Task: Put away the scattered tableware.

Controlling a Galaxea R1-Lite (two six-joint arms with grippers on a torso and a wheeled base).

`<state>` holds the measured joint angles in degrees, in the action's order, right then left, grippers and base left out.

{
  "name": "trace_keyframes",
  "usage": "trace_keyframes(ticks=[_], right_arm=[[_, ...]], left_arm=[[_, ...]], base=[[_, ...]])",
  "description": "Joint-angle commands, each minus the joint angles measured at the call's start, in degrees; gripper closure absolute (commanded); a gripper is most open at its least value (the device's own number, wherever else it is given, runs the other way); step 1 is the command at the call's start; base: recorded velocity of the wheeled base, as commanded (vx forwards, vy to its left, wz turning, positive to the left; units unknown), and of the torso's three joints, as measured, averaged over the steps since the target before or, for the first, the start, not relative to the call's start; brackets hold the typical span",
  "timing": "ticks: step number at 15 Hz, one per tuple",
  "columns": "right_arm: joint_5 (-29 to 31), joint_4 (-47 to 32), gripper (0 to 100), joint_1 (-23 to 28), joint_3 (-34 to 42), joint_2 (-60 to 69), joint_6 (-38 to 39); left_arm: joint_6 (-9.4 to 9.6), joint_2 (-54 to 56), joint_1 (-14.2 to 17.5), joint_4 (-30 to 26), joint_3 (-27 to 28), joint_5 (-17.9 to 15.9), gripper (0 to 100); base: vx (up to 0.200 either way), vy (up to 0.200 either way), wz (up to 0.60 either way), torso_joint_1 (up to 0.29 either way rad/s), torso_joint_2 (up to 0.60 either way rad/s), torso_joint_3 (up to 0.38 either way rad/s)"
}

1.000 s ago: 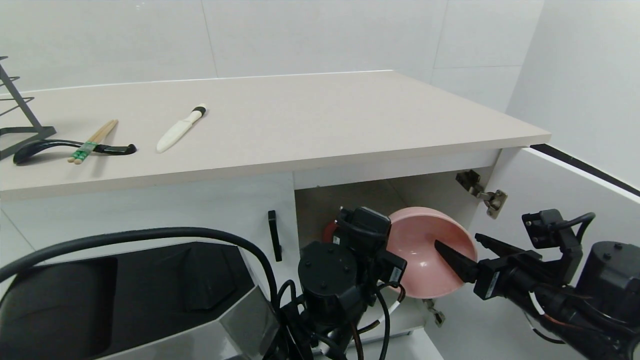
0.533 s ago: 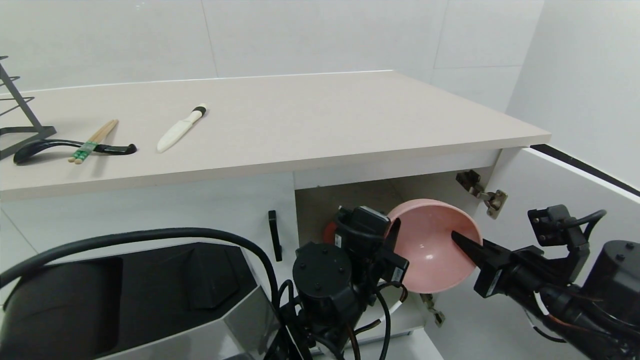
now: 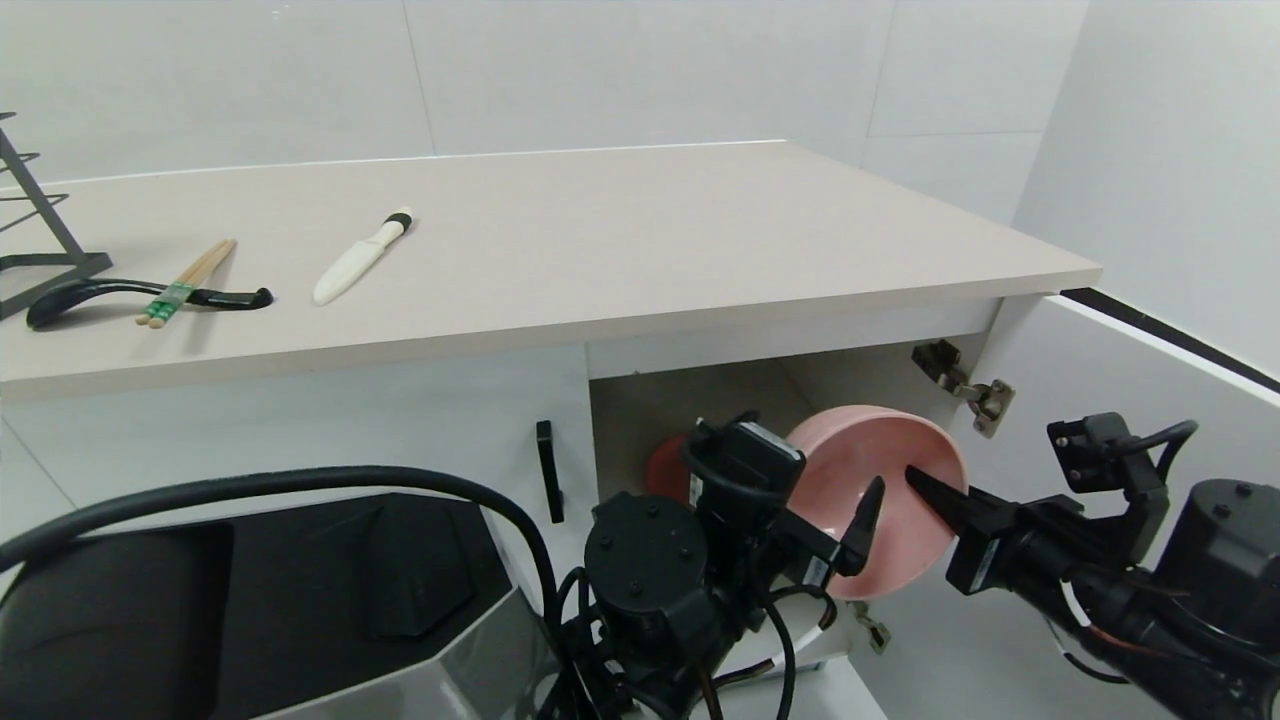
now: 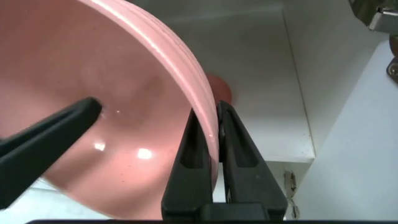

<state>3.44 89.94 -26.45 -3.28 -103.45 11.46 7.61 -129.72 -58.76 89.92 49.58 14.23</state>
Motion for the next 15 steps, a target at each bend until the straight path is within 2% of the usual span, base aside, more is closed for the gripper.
trace_keyframes(ticks=[1,2,4,5,6,7,8,9,11,14,15], right_arm=[[0.1,0.1,100,2.2,-0.1,-2.3,0.0],[0.1,0.1,100,2.4,-0.1,-2.5,0.0],[0.1,0.1,100,3.5,-0.1,-2.6,0.1],[0.1,0.1,100,3.9,-0.1,-2.7,0.1],[0.1,0.1,100,4.4,-0.1,-3.2,0.1],[0.1,0.1,100,4.4,0.0,-3.3,0.1],[0.1,0.1,100,4.2,0.4,-3.6,0.1],[0.1,0.1,100,4.0,0.7,-3.8,0.1],[0.1,0.1,100,3.6,1.0,-3.9,0.0],[0.1,0.1,100,2.6,2.3,-3.9,-0.5],[0.1,0.1,100,2.1,2.5,-3.9,-0.5]], left_arm=[[0.04,5.4,0.3,0.1,-3.2,-7.3,0],[0.04,6.1,0.6,0.1,-3.5,-8.4,0],[0.04,9.7,3.7,0.1,-7.5,-14.6,0],[0.04,10.5,4.7,0.1,-8.8,-16.6,0],[-0.14,13.1,7.5,0.1,-12.9,-23.2,0],[-0.22,14.2,8.7,0.1,-14.7,-25.7,0],[-0.22,16.8,10.9,0.1,-18.6,-30.7,0],[-0.22,18.4,11.6,0.1,-21.4,-32.8,0],[-0.05,20.9,12.2,0.1,-26.1,-34.5,0],[0.04,27.1,12.8,-0.4,-31.9,-34.4,0],[0.04,29.0,12.8,-0.7,-35.4,-34.3,0]], base=[[0.0,0.0,0.0,0.0,0.0,0.0],[0.0,0.0,0.0,0.0,0.0,0.0],[0.0,0.0,0.0,0.0,0.0,0.0],[0.0,0.0,0.0,0.0,0.0,0.0],[0.0,0.0,0.0,0.0,0.0,0.0],[0.0,0.0,0.0,0.0,0.0,0.0],[0.0,0.0,0.0,0.0,0.0,0.0],[0.0,0.0,0.0,0.0,0.0,0.0],[0.0,0.0,0.0,0.0,0.0,0.0],[0.0,0.0,0.0,0.0,0.0,0.0],[0.0,0.0,0.0,0.0,0.0,0.0]])
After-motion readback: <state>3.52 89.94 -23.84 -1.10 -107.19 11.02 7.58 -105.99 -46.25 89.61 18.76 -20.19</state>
